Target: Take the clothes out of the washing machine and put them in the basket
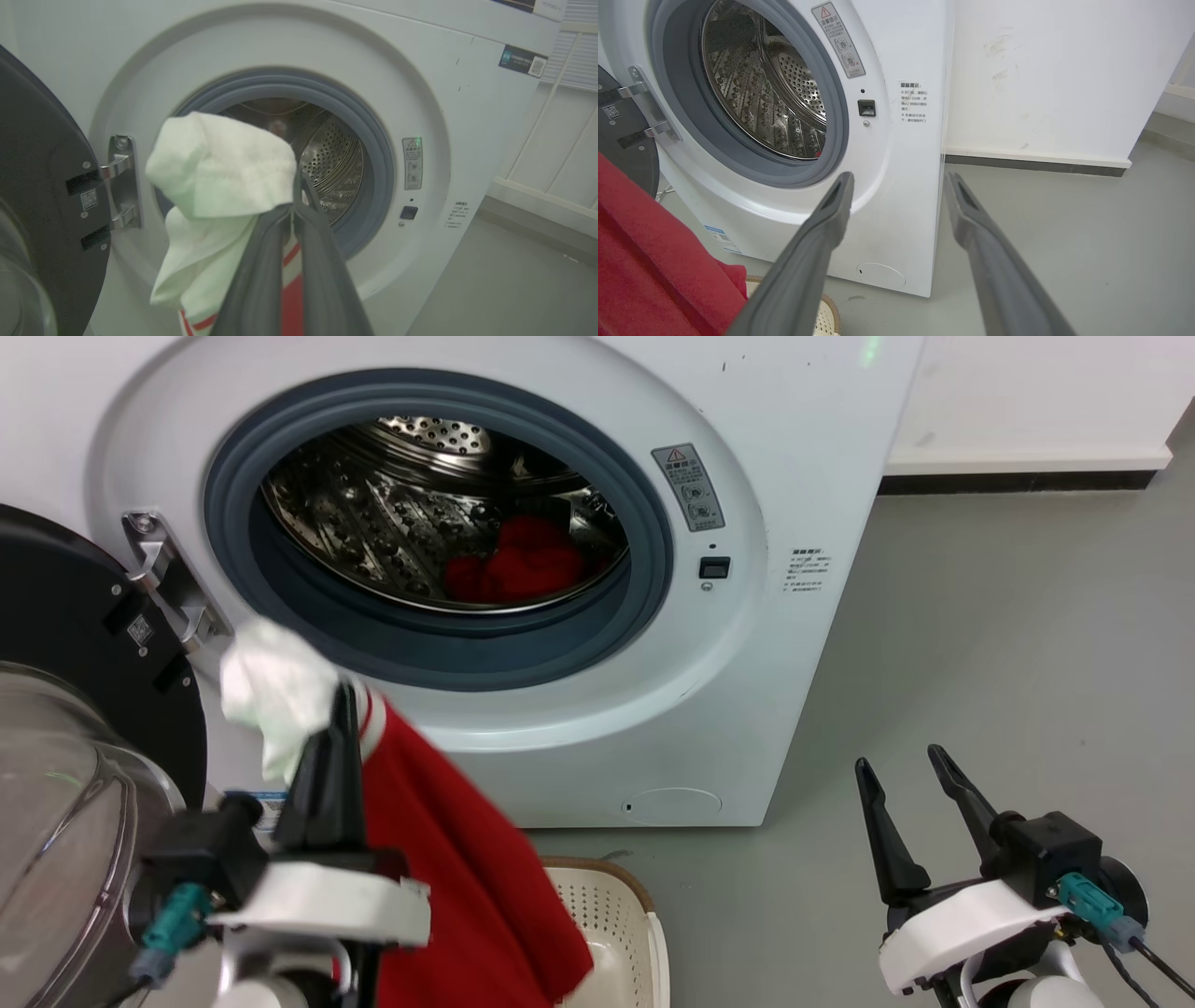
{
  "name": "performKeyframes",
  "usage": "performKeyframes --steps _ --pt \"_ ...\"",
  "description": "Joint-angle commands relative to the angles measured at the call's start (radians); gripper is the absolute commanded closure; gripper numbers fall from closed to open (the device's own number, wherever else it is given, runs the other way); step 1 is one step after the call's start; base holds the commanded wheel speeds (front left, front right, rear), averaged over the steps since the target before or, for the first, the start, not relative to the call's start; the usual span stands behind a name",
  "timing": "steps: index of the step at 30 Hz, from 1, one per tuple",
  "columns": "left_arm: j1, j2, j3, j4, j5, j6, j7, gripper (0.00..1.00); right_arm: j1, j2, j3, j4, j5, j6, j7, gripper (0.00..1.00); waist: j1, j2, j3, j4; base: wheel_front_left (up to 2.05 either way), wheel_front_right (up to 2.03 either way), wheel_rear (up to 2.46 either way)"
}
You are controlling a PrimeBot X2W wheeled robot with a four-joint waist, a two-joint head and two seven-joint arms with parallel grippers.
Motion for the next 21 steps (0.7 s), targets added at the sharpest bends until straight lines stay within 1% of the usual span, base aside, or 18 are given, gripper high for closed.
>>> performKeyframes --steps 1,3,6,7,8,14,15,21 --pt "0.054 -0.01 0.003 0.052 -0.015 0.013 -0.004 1.0 0.004 0.0 0.001 -0.007 -0.005 0.0 -0.002 0.0 0.0001 0.0 0.014 0.005 0.0 0.0 0.0" --pt "0.095 -0.023 0.0 0.121 -0.025 0.018 -0.015 1.0 0.001 0.0 0.0 -0.009 -0.007 0.0 0.0 0.0 0.0001 0.0 0.028 0.009 0.0 0.0 0.0" --pt "0.126 -0.037 -0.005 0.248 -0.052 0.008 -0.039 1.0 -0.01 0.0 0.001 -0.01 -0.01 0.0 0.0 0.0 0.0001 0.0 0.054 0.016 0.0 0.0 0.0" --pt "0.122 -0.05 -0.012 0.336 -0.068 -0.002 -0.053 1.0 -0.021 0.0 0.004 -0.009 -0.009 0.0 0.0 0.0 0.0001 0.0 0.074 0.02 0.0 0.0 0.0" --pt "0.111 -0.053 -0.015 0.385 -0.078 -0.008 -0.064 1.0 -0.027 0.0 0.006 -0.01 -0.01 0.0 -0.001 0.0 0.0001 0.0 0.085 0.021 0.0 0.0 0.0" --pt "0.012 -0.068 -0.021 0.669 -0.109 -0.052 -0.125 1.0 -0.068 0.0 0.02 -0.015 -0.016 0.0 -0.008 0.0 0.0001 0.0 0.178 0.018 0.0 0.0 0.0" --pt "0.012 -0.068 -0.021 0.669 -0.109 -0.052 -0.125 1.0 -0.068 0.0 0.02 -0.015 -0.016 0.0 -0.008 0.0 0.0001 0.0 0.178 0.018 0.0 0.0 0.0" --pt "-0.155 -0.079 -0.026 0.965 -0.13 -0.092 -0.162 1.0 -0.12 0.0 0.035 -0.021 -0.028 0.0 -0.009 0.0 0.0001 0.0 0.294 -0.002 0.0 0.0 0.0"
